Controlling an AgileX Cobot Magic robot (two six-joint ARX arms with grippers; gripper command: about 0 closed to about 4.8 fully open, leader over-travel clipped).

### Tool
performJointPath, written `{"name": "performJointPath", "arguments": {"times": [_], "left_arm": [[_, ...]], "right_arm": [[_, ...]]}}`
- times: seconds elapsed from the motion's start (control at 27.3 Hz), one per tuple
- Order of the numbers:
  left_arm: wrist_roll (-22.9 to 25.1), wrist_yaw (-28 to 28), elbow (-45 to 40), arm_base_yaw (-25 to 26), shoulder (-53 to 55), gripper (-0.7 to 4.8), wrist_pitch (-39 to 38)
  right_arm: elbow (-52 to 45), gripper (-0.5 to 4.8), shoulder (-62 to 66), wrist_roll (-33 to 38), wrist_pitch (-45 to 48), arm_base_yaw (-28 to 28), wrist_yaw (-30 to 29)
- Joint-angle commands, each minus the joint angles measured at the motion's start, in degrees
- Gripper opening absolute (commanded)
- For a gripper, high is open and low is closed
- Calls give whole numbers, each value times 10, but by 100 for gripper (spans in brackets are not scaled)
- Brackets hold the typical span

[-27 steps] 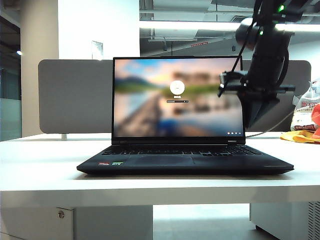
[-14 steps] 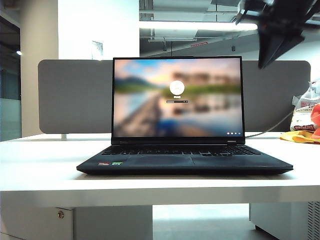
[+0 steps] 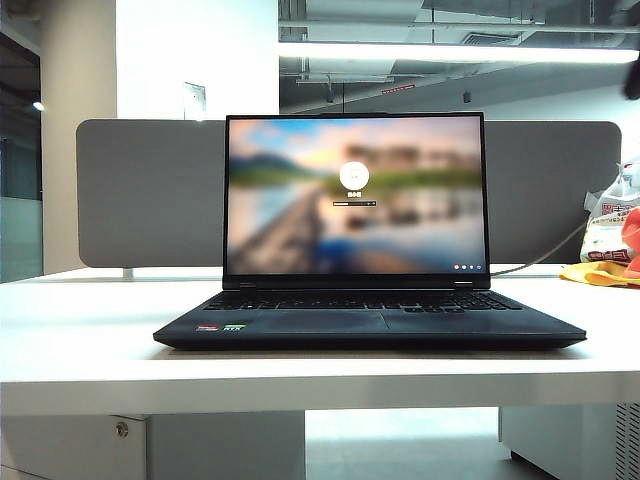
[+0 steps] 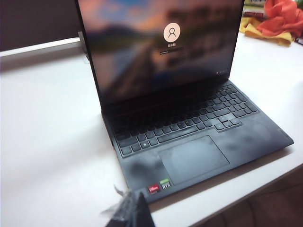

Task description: Open the lid of the laptop and use the keypad to enter the password "123".

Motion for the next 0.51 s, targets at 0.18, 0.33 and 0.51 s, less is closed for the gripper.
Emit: {"name": "performJointPath", "arguments": {"times": [0.18, 0.33, 0.51], "left_arm": [[-6, -1, -56, 0, -34, -6, -37], [-10, 5, -56, -1, -34, -5, -55], [-10, 2, -56, 0, -34, -5, -57]], "right_arm": [[-118, -5, -187, 23, 4, -1, 2], [-136, -5, -254, 48, -25, -1, 2], [-136, -5, -290, 48, -66, -1, 2]]}}
